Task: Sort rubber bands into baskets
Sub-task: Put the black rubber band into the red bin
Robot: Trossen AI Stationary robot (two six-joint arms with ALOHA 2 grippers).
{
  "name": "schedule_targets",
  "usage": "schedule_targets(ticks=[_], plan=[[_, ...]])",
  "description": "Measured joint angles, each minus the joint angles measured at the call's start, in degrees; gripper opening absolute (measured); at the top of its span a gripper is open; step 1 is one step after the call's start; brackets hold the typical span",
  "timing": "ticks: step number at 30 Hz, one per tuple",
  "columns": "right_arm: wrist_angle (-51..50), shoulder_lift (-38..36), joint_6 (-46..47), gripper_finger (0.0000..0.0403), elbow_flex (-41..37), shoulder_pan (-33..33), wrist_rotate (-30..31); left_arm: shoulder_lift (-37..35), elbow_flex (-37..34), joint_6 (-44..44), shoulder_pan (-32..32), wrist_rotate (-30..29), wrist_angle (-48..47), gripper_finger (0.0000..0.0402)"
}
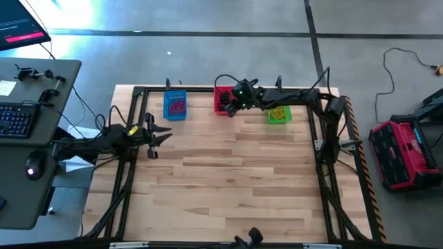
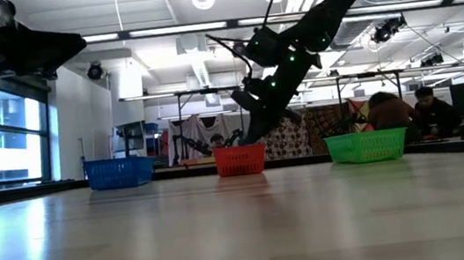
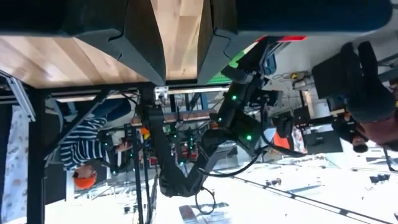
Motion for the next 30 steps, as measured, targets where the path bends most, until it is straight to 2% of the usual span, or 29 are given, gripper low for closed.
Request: schedule_targets(ticks=[5,9,16,21,26,30], plan=[[-1.7,0.9,1.4,0.0,2.0,-0.2,-0.9,0.0,0.0,0.1,0.0,0.4,0.5,0.0082],[-6.1,1.2,1.6,0.0,7.1,-0.2,-1.3,0.0,0.0,0.5,0.0,0.7,0.5,0.0082],[-27.2,9.4,-0.4,0.0,24.8,-1.1,-0.6,0.0,0.0,0.5,0.0,0.6,0.3,0.0082],[-38.5,16.4,-2.5,0.0,34.9,-0.8,0.2,0.0,0.0,0.5,0.0,0.7,-0.3,0.0082],[-42.7,21.0,-3.4,0.0,39.7,-1.0,-0.6,0.0,0.0,0.4,0.0,0.7,-0.3,0.0082],[-43.4,22.2,-4.2,0.0002,39.9,-0.7,-1.1,0.0,0.0,-0.2,0.0,0.8,-1.3,0.0082]])
